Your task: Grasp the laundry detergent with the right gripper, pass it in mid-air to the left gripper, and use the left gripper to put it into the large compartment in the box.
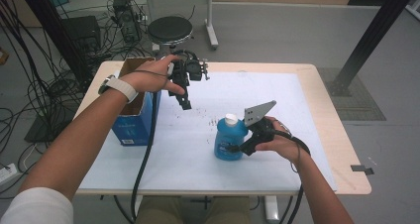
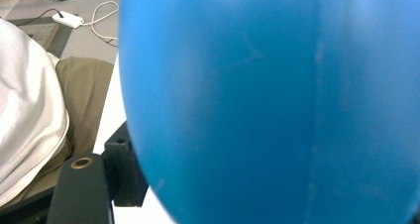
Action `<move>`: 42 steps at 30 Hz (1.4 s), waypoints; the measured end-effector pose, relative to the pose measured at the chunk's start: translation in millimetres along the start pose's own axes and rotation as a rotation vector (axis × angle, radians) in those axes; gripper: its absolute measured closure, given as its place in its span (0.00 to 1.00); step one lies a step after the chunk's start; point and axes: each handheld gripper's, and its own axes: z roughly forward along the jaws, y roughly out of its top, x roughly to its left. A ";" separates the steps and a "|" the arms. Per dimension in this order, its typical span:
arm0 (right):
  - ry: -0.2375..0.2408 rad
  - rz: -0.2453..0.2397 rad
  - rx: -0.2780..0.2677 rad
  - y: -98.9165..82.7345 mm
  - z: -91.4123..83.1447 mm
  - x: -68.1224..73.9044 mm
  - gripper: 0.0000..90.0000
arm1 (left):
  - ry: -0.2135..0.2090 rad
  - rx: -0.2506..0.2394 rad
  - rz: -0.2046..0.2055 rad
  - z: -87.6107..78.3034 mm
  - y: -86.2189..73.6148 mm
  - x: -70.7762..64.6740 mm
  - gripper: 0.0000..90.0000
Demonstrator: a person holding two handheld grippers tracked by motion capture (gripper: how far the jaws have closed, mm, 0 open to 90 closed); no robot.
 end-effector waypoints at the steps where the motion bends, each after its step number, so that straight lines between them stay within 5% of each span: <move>1: 0.001 0.001 -0.002 -0.2 0.0 0.0 0.31 | 0.000 -0.001 -0.002 0.2 0.1 -0.2 0.13; 42: -0.004 -0.011 -0.046 -3.3 2.0 -0.2 0.38 | -0.001 0.002 -0.002 1.4 0.9 -0.5 0.13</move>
